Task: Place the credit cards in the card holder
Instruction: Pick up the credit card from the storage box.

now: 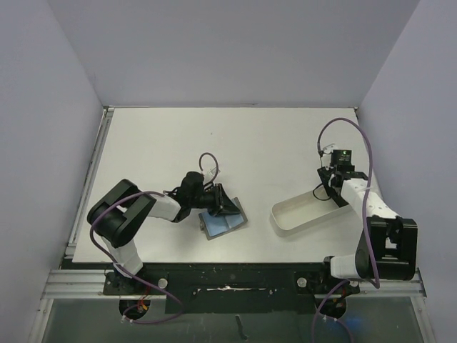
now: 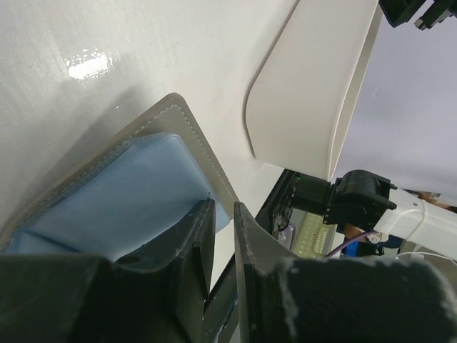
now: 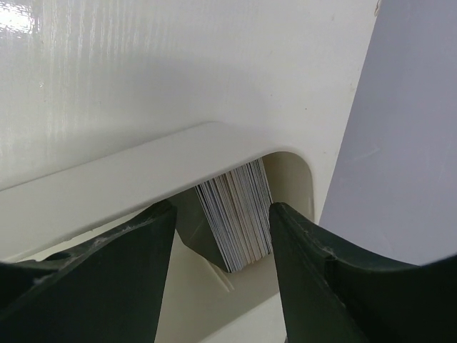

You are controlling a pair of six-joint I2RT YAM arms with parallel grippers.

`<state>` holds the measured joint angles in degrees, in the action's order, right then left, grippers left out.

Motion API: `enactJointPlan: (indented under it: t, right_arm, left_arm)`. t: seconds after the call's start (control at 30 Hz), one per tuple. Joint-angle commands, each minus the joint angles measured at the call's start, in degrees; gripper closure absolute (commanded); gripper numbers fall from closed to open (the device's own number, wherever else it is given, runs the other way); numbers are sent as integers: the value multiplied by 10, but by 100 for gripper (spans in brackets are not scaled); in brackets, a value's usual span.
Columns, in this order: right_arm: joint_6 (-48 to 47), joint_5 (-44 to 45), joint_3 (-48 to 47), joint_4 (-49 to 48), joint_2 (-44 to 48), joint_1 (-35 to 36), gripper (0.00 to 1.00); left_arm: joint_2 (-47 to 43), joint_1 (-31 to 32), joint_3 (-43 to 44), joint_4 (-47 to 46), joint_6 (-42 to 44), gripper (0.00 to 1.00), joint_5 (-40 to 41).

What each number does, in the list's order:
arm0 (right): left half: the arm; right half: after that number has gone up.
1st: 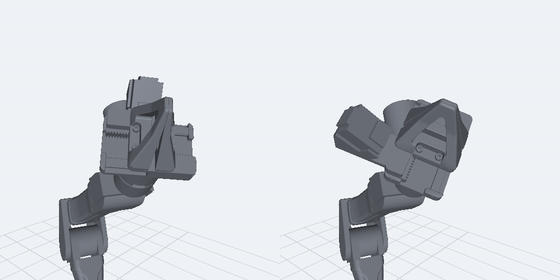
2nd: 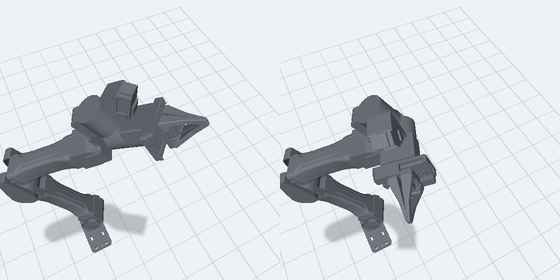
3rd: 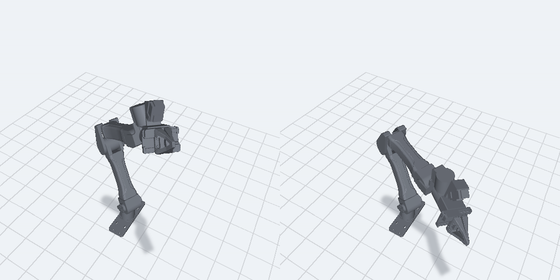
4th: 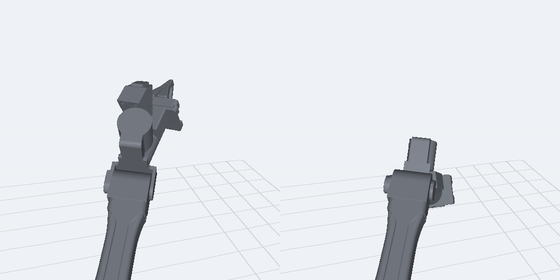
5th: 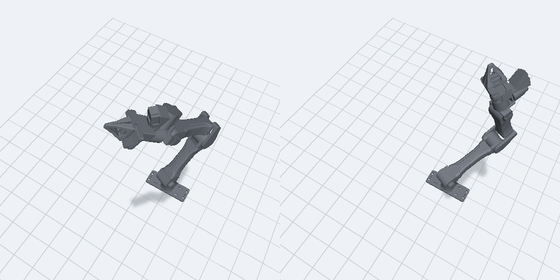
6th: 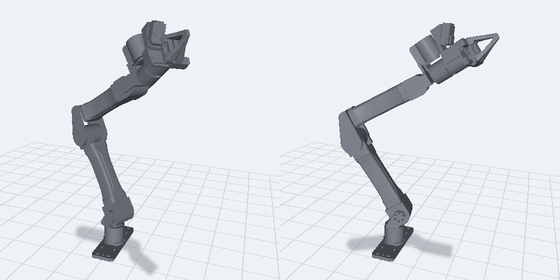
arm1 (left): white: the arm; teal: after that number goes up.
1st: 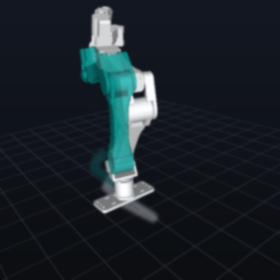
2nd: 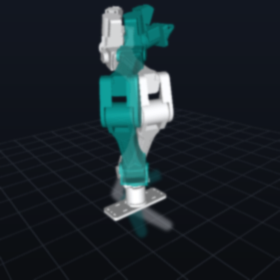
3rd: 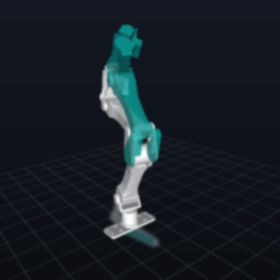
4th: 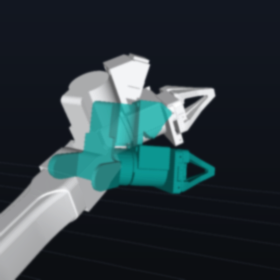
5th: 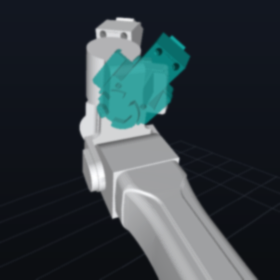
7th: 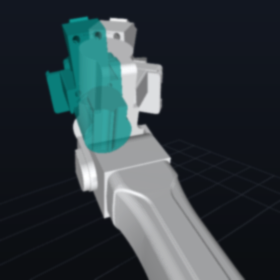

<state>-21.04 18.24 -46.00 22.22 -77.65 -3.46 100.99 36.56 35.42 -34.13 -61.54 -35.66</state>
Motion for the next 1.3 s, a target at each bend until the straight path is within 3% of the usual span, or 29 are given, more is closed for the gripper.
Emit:
enactJointPlan:
  t: [0.0,0.23,0.5,0.73,1.27]
  right_arm:
    - [1,0,4,-17,-6,-5,44]
    - [-1,29,16,-29,-22,-4,43]
    - [-8,69,13,-36,-25,-4,49]
    - [-15,82,16,-43,-17,-5,64]
    - [-12,83,6,-25,1,-8,83]
  left_arm:
    - [6,1,11,-37,7,83,-4]
    - [7,1,15,-21,18,83,-1]
    - [0,1,12,-11,25,83,0]
    - [-2,0,11,-8,29,83,-4]
    - [-9,0,4,-2,33,83,0]
